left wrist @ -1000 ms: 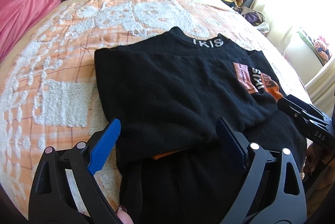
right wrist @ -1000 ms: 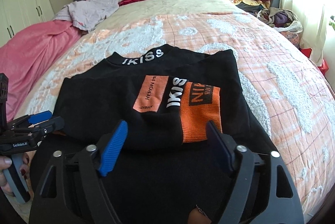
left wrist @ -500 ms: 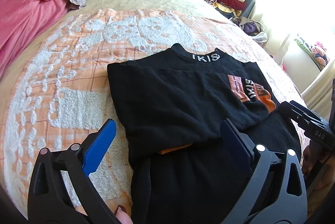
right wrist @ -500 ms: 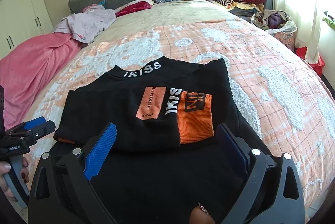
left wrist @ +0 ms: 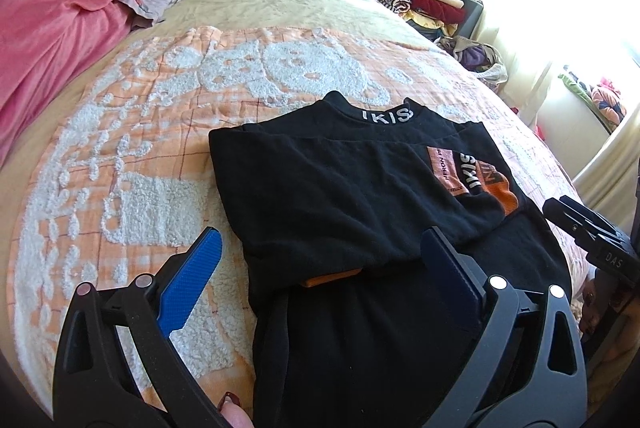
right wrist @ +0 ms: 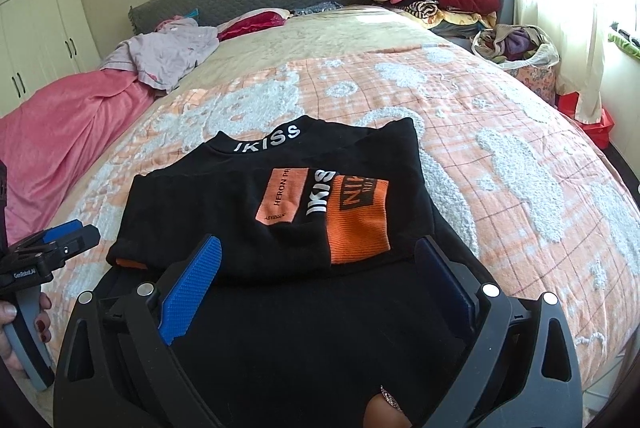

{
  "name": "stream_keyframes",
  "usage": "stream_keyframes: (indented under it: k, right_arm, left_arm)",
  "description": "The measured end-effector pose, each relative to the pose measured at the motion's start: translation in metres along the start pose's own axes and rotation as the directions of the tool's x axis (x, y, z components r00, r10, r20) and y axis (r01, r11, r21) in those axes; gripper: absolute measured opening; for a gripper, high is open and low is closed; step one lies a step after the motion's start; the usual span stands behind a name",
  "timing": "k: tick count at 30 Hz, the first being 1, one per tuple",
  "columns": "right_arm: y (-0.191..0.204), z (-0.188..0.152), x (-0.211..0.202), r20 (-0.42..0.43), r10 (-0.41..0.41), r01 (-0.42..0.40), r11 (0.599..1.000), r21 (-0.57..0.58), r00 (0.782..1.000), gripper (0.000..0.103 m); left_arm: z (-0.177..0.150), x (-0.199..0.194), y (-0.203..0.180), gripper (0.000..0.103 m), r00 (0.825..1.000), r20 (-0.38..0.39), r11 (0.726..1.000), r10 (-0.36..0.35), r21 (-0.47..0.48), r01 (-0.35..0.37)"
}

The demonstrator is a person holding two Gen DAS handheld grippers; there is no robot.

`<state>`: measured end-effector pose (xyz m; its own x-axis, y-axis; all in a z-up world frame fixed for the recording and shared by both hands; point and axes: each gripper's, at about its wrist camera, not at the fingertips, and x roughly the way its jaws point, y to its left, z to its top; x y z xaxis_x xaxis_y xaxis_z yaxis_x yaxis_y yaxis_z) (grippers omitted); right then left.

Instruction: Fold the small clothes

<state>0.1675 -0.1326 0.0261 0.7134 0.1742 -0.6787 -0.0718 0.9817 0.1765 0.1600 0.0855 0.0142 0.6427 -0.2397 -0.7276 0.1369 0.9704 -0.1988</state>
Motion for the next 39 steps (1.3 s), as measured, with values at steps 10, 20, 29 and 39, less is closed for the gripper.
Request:
stream_keyframes:
  k: [10,20,29,39]
  right_arm:
    - [-0.001,-0.004,-0.016,0.019,-0.005,0.005,1.0,-0.004,1.0,0.097]
    - [0.002,-0.006,-0.032,0.04,0.007,-0.007,1.0,-0.009,0.999,0.097]
    - [0.002,-0.011,-0.043,0.043,0.018,-0.017,1.0,-0.025,0.999,0.097]
    - [0.001,-0.017,-0.056,0.047,0.029,-0.027,0.999,-0.04,0.998,0.098]
  left_arm:
    - [-0.001,-0.013,-0.005,0.093,0.999,0.027,1.0,-0.017,0.006,0.017]
    - [-0.003,-0.027,-0.011,0.093,0.998,0.056,0.999,-0.032,0.015,0.031]
    - [-0.018,-0.043,-0.019,0.093,0.996,0.088,1.0,-0.021,0.004,0.021]
    - [-0.047,-0.054,-0.02,0.093,0.997,0.079,0.998,-0.019,-0.051,0.023]
